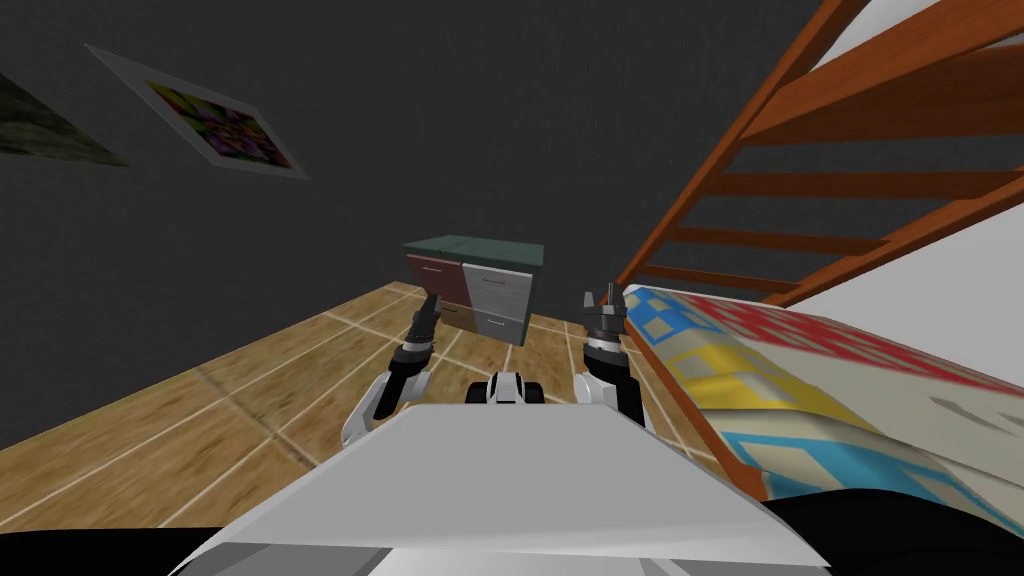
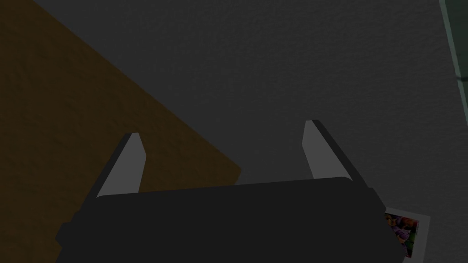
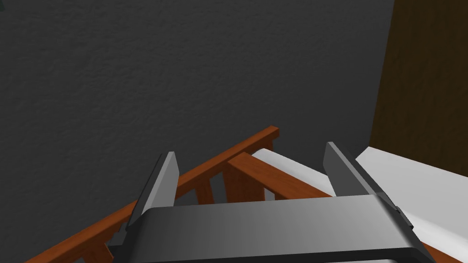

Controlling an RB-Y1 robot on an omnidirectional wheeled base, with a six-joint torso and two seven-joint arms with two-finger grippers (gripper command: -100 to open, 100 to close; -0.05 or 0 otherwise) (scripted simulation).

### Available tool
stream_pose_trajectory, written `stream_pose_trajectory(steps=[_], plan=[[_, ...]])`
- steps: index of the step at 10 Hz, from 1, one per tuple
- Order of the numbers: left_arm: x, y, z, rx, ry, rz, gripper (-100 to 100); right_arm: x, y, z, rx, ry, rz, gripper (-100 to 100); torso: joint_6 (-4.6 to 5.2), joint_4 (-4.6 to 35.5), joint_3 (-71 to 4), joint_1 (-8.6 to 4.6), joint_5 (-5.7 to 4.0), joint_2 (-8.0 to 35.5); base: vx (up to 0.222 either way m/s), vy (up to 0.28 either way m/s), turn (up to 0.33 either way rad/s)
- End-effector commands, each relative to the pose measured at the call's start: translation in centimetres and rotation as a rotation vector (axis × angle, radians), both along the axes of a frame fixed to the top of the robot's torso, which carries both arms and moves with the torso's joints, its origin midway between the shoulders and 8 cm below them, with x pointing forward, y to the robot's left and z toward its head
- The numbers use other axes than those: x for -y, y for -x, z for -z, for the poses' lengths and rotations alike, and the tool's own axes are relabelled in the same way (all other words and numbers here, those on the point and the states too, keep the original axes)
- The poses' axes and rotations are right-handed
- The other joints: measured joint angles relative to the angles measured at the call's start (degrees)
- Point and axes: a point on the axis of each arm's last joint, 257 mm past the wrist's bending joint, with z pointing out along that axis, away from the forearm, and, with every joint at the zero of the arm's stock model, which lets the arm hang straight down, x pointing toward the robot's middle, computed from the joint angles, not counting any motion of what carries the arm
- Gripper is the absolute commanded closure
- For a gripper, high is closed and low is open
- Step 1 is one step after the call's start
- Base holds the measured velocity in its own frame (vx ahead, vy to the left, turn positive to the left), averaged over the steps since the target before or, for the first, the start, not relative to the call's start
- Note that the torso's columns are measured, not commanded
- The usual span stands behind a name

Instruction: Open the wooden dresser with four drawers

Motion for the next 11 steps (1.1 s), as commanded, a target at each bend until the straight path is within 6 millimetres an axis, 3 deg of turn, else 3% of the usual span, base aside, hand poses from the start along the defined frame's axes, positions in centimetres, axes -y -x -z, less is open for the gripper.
stream_pose_trajectory(steps=[1,11], plan=[[0.3,-0.5,1.9,-0.007,-0.032,-0.008,-100,0.0,0.0,0.0,0.0,0.0,0.0,0,0.0,0.02,0.05,0.07,0.02,0.09,0.145,-0.003,-0.024],[0.6,-1.5,8.9,-0.065,-0.101,-0.033,-100,0.0,0.0,0.0,0.0,0.0,0.0,0,0.0,0.0,0.0,0.01,0.0,-0.01,0.115,-0.013,-0.015]])
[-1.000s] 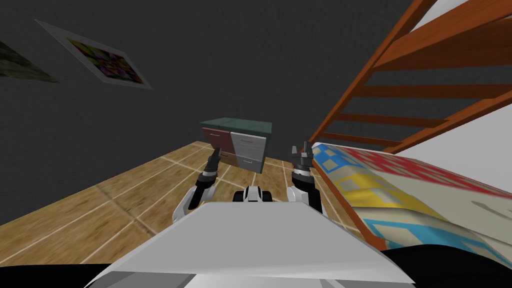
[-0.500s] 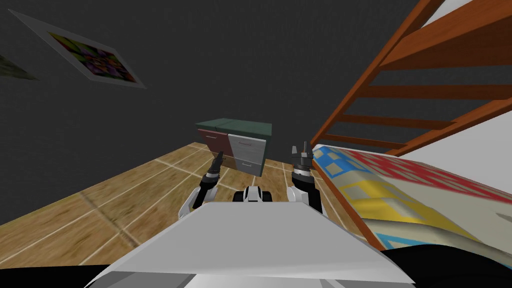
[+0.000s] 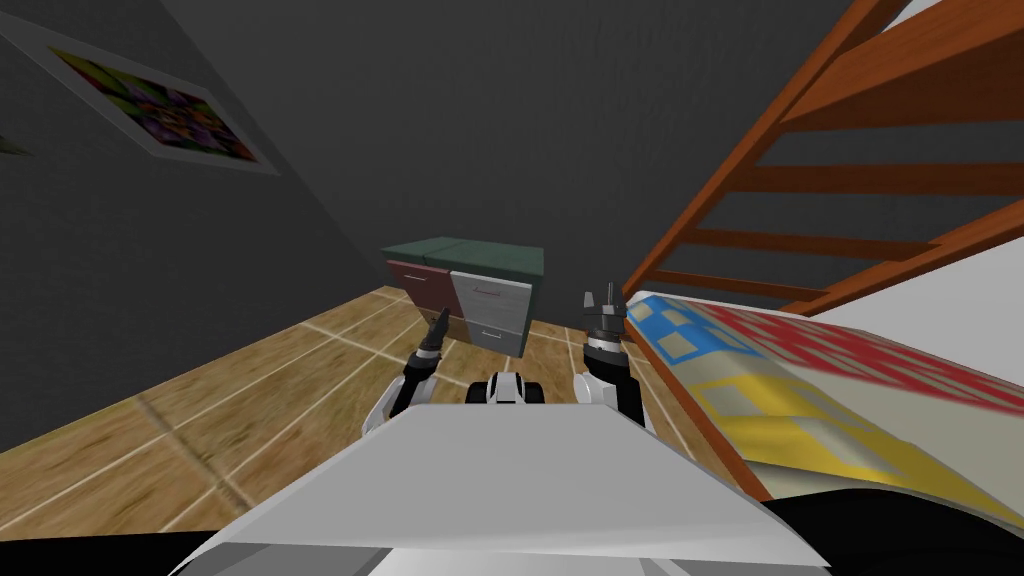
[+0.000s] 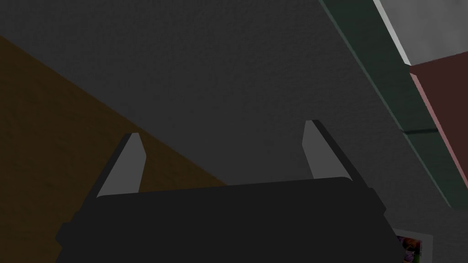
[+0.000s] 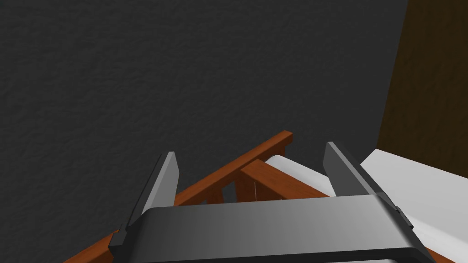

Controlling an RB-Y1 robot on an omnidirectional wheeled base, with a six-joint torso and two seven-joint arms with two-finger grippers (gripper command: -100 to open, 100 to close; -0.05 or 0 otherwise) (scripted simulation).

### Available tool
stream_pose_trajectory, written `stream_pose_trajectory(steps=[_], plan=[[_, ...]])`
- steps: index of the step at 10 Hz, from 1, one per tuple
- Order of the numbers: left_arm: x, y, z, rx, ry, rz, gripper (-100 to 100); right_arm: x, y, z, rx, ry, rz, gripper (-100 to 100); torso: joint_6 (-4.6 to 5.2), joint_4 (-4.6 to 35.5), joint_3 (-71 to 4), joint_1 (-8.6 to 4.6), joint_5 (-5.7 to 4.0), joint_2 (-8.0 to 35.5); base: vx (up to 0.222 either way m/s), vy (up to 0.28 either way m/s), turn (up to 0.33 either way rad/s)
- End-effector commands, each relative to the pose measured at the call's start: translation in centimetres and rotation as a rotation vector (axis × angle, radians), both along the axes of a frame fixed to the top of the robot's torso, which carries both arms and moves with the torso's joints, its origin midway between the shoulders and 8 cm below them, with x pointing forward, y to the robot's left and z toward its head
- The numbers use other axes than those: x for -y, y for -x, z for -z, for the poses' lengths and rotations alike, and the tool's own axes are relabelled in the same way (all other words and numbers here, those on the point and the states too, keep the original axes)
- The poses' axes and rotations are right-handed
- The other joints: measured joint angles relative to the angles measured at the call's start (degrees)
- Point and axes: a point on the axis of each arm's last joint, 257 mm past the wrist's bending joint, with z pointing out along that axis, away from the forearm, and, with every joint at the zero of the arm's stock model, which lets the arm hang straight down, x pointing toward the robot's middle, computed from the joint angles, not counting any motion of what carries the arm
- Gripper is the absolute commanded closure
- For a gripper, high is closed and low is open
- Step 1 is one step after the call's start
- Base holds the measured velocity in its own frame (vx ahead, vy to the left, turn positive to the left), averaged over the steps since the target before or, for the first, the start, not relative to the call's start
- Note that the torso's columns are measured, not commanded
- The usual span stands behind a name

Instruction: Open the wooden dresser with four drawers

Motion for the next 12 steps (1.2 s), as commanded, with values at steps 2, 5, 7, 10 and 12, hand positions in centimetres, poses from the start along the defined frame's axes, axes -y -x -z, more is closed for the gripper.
stream_pose_trajectory(steps=[2,5,7,10,12], plan=[[0.2,-0.2,2.5,-0.02,-0.019,-0.007,-100,0.0,0.0,0.0,0.0,0.0,0.0,0,-0.01,0.01,0.03,-0.04,-0.01,0.09,0.099,-0.024,-0.008],[0.4,-0.3,4.3,-0.035,-0.029,-0.012,-100,0.0,0.0,0.0,0.0,0.0,0.0,0,-0.01,0.02,0.04,0.03,0.01,0.1,0.109,-0.016,-0.013],[0.6,-0.2,5.1,-0.042,-0.033,-0.014,-100,0.0,0.0,0.0,0.0,0.0,0.0,0,0.0,0.0,0.0,0.02,0.01,0.01,0.107,-0.008,-0.013],[1.2,-0.1,7.2,-0.059,-0.039,-0.019,-100,0.0,0.0,0.0,0.0,0.0,0.0,0,0.0,0.01,0.03,-0.04,-0.01,0.04,0.103,-0.014,-0.015],[1.4,-0.1,7.9,-0.066,-0.04,-0.02,-100,0.0,0.0,0.0,0.0,0.0,0.0,0,-0.01,0.02,0.05,0.01,0.0,0.12,0.076,-0.012,-0.008]])
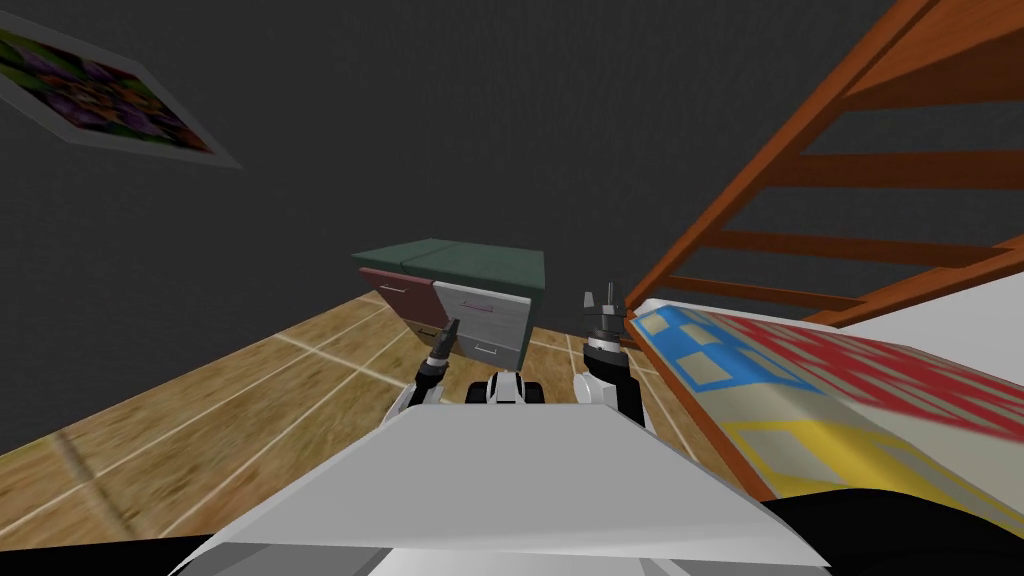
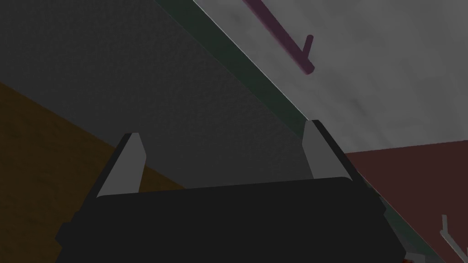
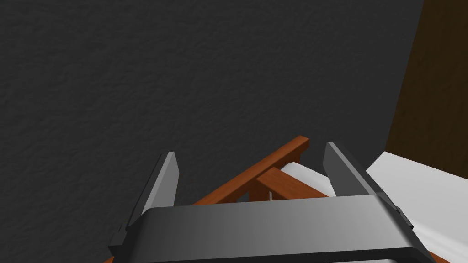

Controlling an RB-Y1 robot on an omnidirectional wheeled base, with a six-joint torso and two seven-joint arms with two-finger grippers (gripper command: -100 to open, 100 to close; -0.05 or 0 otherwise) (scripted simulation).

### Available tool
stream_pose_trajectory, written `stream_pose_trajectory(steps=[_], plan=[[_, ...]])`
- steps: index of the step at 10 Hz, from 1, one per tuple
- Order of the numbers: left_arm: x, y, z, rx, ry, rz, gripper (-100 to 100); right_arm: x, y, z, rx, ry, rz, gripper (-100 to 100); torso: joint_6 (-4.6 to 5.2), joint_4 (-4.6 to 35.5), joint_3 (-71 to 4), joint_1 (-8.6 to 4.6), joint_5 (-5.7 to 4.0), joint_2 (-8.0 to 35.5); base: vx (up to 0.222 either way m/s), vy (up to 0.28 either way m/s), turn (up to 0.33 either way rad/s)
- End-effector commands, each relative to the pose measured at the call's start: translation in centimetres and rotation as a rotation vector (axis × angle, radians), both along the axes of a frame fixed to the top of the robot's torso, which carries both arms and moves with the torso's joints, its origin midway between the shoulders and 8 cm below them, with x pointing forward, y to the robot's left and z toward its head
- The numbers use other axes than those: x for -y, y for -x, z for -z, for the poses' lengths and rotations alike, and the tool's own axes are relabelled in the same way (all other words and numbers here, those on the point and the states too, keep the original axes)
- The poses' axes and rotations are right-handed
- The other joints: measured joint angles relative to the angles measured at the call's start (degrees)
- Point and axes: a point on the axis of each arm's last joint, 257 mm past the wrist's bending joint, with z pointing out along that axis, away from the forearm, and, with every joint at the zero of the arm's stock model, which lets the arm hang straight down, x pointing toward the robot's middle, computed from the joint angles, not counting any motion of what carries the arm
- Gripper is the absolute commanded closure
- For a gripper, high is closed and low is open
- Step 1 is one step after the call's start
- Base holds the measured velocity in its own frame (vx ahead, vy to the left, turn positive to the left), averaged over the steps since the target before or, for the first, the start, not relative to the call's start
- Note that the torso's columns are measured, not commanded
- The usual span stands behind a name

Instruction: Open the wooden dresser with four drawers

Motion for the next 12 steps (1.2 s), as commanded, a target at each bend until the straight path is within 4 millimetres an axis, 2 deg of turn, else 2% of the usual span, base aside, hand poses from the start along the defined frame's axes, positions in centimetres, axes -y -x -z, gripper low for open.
stream_pose_trajectory(steps=[1,4,6,7,12], plan=[[0.5,0.2,1.5,-0.012,0.0,-0.003,-100,0.0,0.0,0.0,0.0,0.0,0.0,0,0.0,0.02,0.04,-0.02,0.0,0.04,0.101,-0.021,-0.016],[1.3,0.3,3.0,-0.024,0.009,-0.007,-100,0.0,0.0,0.0,0.0,0.0,0.0,0,0.0,-0.02,-0.05,0.01,0.0,-0.11,0.106,-0.009,-0.012],[2.6,0.4,3.9,-0.03,0.046,-0.016,-100,0.0,0.0,0.0,0.0,0.0,0.0,0,0.01,0.01,0.02,0.01,0.01,0.0,0.084,-0.001,-0.016],[2.3,0.4,3.7,-0.029,0.035,-0.013,-100,0.0,0.0,0.0,0.0,0.0,0.0,0,0.01,0.02,0.03,-0.03,-0.01,0.03,0.035,-0.003,-0.003],[2.0,-2.5,1.7,-0.028,0.036,-0.013,-100,0.0,0.0,0.0,0.0,0.0,0.0,0,0.0,-0.01,-0.02,-0.01,0.0,-0.06,-0.007,-0.018,0.001]])
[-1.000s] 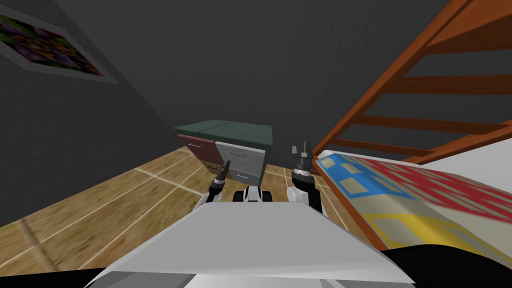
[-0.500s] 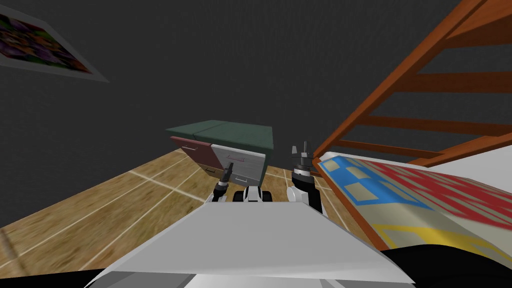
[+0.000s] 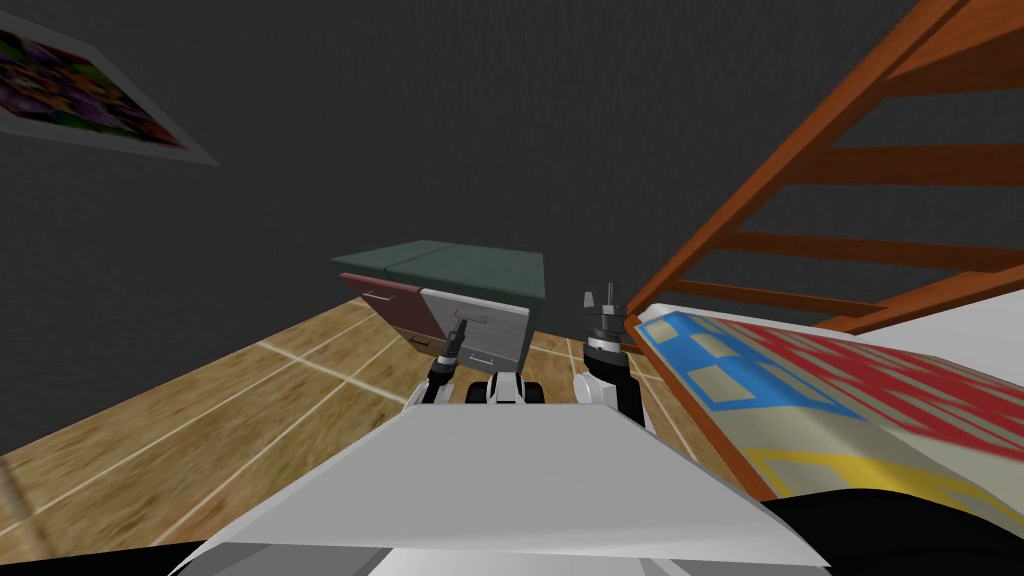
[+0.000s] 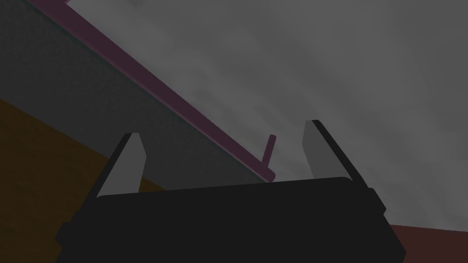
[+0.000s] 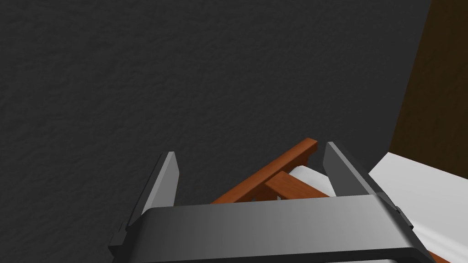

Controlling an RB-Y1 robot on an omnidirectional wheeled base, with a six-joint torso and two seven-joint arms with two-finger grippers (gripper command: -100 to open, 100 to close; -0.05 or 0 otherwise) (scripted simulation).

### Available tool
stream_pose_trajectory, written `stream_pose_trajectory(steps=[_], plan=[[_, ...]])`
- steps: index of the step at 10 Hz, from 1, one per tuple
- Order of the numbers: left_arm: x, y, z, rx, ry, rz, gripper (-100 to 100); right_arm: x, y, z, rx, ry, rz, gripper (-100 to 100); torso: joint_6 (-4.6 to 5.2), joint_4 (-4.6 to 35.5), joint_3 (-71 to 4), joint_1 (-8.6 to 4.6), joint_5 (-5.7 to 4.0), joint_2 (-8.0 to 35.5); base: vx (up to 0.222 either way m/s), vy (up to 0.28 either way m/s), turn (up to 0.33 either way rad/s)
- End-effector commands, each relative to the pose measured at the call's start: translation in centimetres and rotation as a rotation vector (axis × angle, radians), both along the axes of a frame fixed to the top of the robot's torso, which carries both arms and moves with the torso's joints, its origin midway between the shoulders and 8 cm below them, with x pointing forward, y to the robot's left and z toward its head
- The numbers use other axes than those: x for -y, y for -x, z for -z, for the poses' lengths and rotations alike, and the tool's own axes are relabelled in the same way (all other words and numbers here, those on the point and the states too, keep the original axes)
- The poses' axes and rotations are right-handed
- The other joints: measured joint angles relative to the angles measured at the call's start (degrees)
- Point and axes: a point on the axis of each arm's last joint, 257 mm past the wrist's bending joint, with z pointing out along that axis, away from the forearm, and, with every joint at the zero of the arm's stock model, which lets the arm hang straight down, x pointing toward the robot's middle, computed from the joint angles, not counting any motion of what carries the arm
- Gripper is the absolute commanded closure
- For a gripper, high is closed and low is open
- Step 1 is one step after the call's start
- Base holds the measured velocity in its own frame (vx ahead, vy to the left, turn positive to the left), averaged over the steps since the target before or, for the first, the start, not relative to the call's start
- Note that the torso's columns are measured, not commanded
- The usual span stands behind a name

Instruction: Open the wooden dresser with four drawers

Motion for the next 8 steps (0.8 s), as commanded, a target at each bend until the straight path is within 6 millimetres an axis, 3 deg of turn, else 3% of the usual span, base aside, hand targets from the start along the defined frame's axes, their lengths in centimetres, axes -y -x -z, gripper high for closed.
stream_pose_trajectory(steps=[1,2,5,6,7,8], plan=[[-0.2,-0.7,-0.4,0.0,0.0,0.0,-100,0.0,0.0,0.0,0.0,0.0,0.0,0,0.0,-0.01,-0.02,0.0,0.0,-0.03,-0.004,-0.008,-0.001],[0.0,0.1,0.2,-0.002,0.001,0.0,100,0.0,0.0,0.0,0.0,0.0,0.0,0,-0.01,-0.01,-0.02,0.02,0.01,-0.03,0.004,0.009,-0.002],[0.3,1.6,1.2,-0.002,0.001,-0.001,100,0.0,0.0,0.0,0.0,0.0,0.0,0,0.0,0.0,0.0,0.03,0.01,-0.01,0.008,0.021,-0.001],[0.3,1.2,1.0,-0.005,0.001,-0.001,100,0.0,0.0,0.0,0.0,0.0,0.0,0,0.0,0.0,0.01,0.01,0.0,0.01,0.003,0.012,0.0],[-0.3,1.4,1.0,-0.002,-0.033,0.008,-100,0.0,0.0,0.0,0.0,0.0,0.0,0,0.01,0.01,0.01,-0.04,-0.01,0.02,0.0,0.0,0.0],[-0.7,1.4,0.9,-0.001,-0.055,0.014,-100,0.0,0.0,0.0,0.0,0.0,0.0,0,0.0,0.01,0.02,-0.07,-0.02,0.03,-0.008,-0.015,0.002]])
